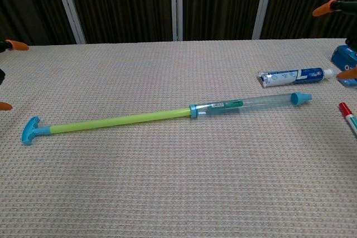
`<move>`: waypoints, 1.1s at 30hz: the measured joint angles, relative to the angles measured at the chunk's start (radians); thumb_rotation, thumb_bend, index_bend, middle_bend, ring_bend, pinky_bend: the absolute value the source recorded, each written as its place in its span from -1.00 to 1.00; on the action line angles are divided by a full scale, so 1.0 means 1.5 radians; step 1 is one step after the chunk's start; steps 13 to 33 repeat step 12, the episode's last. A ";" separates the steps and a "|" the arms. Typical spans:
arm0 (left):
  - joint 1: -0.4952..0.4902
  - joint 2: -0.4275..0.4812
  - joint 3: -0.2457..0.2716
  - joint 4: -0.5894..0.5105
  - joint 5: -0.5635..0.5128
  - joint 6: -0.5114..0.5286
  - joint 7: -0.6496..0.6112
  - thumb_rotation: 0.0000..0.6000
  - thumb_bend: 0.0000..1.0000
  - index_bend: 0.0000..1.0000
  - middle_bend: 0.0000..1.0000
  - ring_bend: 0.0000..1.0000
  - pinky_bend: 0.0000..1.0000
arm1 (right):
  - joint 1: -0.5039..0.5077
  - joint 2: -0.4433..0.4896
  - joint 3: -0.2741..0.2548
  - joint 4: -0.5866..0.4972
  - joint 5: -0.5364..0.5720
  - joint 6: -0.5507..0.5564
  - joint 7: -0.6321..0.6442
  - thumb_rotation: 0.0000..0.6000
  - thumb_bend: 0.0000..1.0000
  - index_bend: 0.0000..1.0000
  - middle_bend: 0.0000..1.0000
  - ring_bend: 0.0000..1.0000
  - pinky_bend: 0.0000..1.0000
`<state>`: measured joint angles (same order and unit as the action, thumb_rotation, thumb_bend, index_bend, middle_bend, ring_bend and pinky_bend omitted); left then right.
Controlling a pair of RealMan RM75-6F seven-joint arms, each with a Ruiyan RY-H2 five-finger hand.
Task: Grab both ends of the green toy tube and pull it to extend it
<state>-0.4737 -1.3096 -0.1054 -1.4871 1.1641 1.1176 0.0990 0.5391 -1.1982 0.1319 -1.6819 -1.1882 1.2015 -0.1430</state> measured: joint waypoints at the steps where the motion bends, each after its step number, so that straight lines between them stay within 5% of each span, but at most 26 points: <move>1: 0.008 0.008 0.001 -0.008 0.012 0.015 -0.005 1.00 -0.98 -1.00 -0.62 -0.53 -0.32 | -0.011 0.007 -0.004 -0.001 -0.018 0.015 0.015 1.00 -1.00 -1.00 -0.16 -0.13 0.01; 3: 0.027 0.024 0.007 -0.024 0.038 0.049 -0.013 1.00 -1.00 -1.00 -0.96 -0.92 -0.78 | -0.035 0.020 -0.014 0.002 -0.060 0.052 0.048 1.00 -1.00 -1.00 -0.68 -0.70 -0.60; 6: 0.058 0.049 0.020 -0.048 0.070 0.097 -0.022 1.00 -1.00 -1.00 -1.00 -1.00 -1.00 | -0.071 0.038 -0.031 0.015 -0.115 0.108 0.081 1.00 -1.00 -1.00 -0.99 -1.00 -0.99; 12: 0.128 0.090 0.055 -0.092 0.138 0.207 -0.023 1.00 -1.00 -1.00 -1.00 -1.00 -1.00 | -0.143 0.059 -0.061 0.069 -0.196 0.226 0.087 1.00 -1.00 -1.00 -1.00 -1.00 -1.00; 33: 0.128 0.090 0.055 -0.092 0.138 0.207 -0.023 1.00 -1.00 -1.00 -1.00 -1.00 -1.00 | -0.143 0.059 -0.061 0.069 -0.196 0.226 0.087 1.00 -1.00 -1.00 -1.00 -1.00 -1.00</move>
